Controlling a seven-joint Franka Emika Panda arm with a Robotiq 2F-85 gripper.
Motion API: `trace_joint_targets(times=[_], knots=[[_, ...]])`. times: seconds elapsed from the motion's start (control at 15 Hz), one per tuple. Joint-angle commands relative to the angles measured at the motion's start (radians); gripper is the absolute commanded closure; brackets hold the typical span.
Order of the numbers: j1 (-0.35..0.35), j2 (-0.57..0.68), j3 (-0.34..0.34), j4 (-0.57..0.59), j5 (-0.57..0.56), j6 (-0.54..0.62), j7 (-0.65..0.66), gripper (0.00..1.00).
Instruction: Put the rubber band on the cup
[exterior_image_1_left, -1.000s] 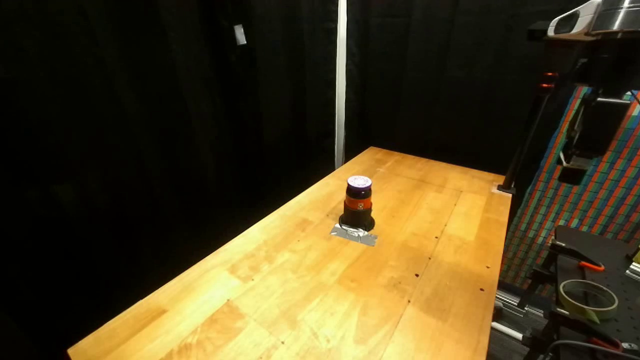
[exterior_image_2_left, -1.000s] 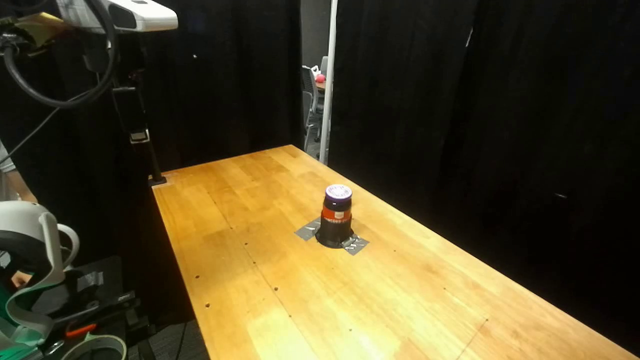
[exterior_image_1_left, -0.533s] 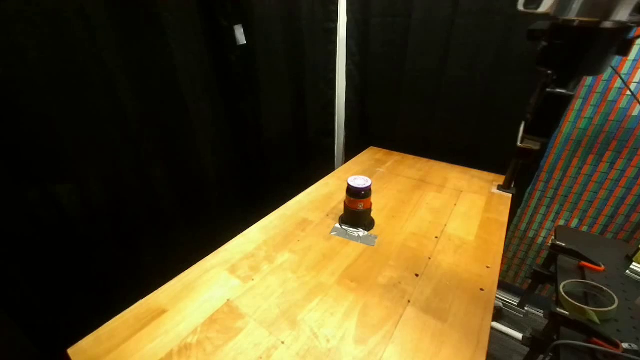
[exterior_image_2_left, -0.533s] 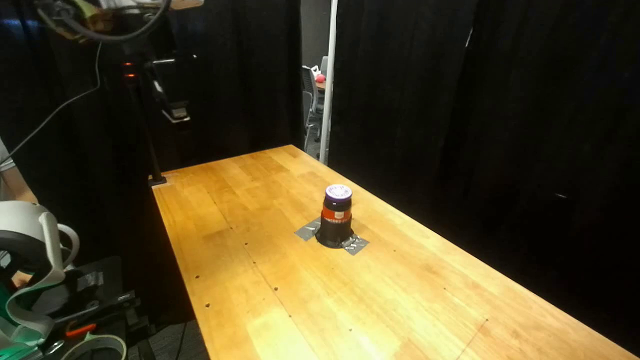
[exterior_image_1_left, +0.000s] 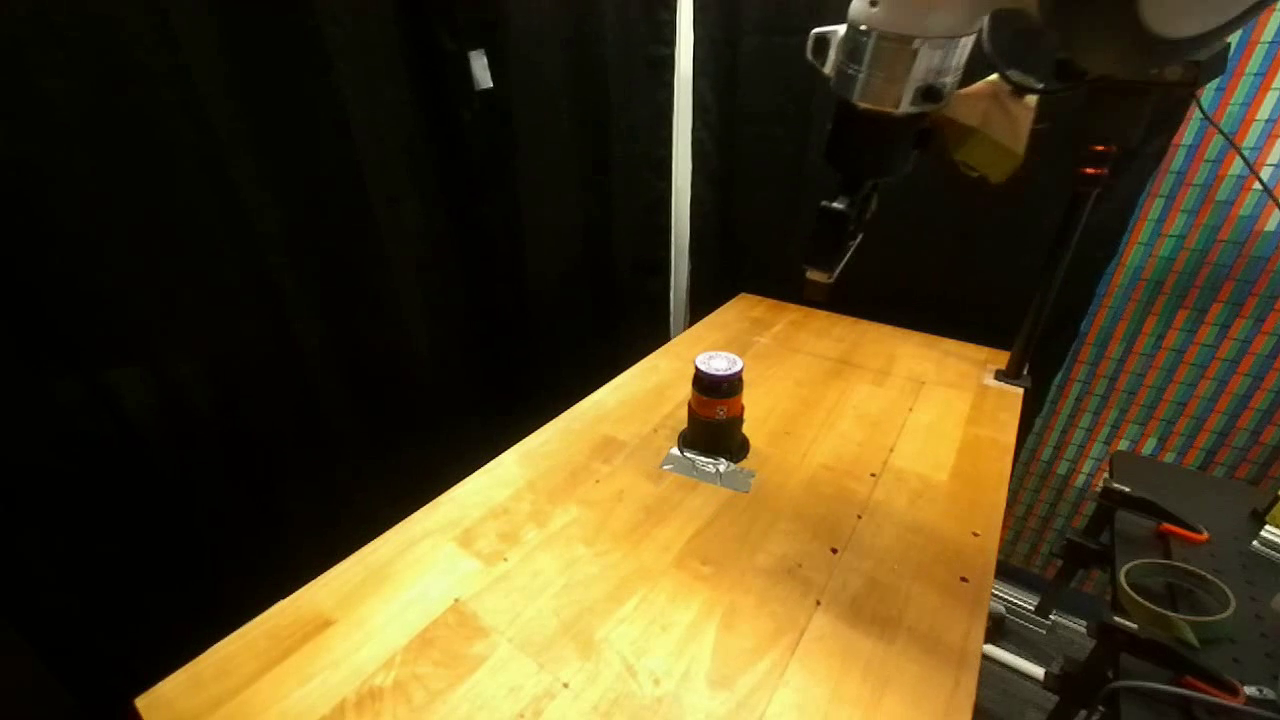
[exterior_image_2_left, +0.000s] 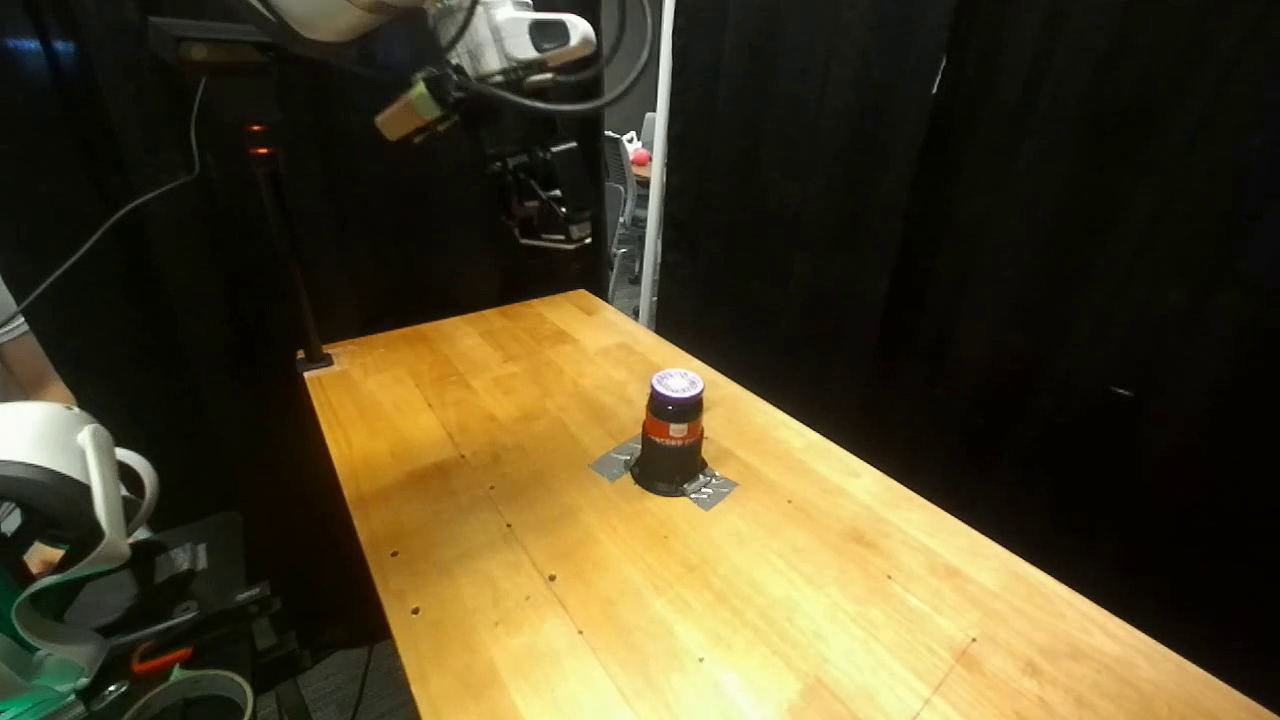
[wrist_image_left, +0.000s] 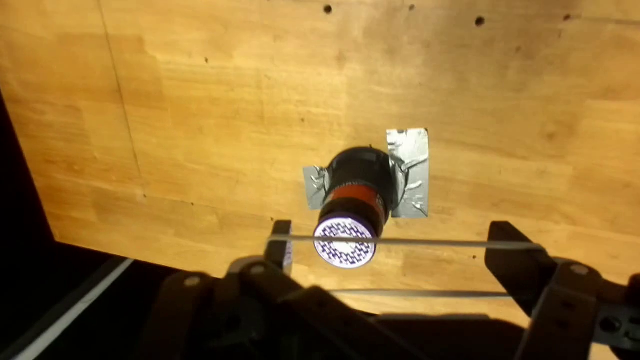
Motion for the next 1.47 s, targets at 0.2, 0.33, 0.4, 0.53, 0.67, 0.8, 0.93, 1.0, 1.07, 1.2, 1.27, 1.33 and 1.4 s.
trace_joint_targets(times=[0.2,0.33,0.4,0.53,0.67,0.8,0.93,1.0,1.07,1.2,1.27,1.33,1.4], knots=[[0.091,0.4,-0.169,0.294,0.025,0.225,-0.004,0.0],[0.111,0.478,-0.213,0.358,0.06,0.262,-0.022,0.0],[0.119,0.51,-0.23,0.388,0.077,0.262,-0.033,0.0],[0.132,0.563,-0.261,0.441,0.108,0.251,-0.05,0.0],[0.138,0.6,-0.281,0.479,0.137,0.233,-0.07,0.0],[0.141,0.63,-0.295,0.502,0.159,0.225,-0.088,0.0],[0.143,0.655,-0.309,0.518,0.173,0.224,-0.094,0.0],[0.142,0.661,-0.312,0.522,0.18,0.213,-0.1,0.0],[0.139,0.668,-0.313,0.526,0.187,0.207,-0.107,0.0],[0.135,0.679,-0.314,0.534,0.205,0.185,-0.121,0.0],[0.136,0.685,-0.316,0.537,0.211,0.176,-0.123,0.0],[0.135,0.689,-0.317,0.539,0.218,0.164,-0.127,0.0],[0.134,0.691,-0.316,0.539,0.223,0.153,-0.129,0.0]])
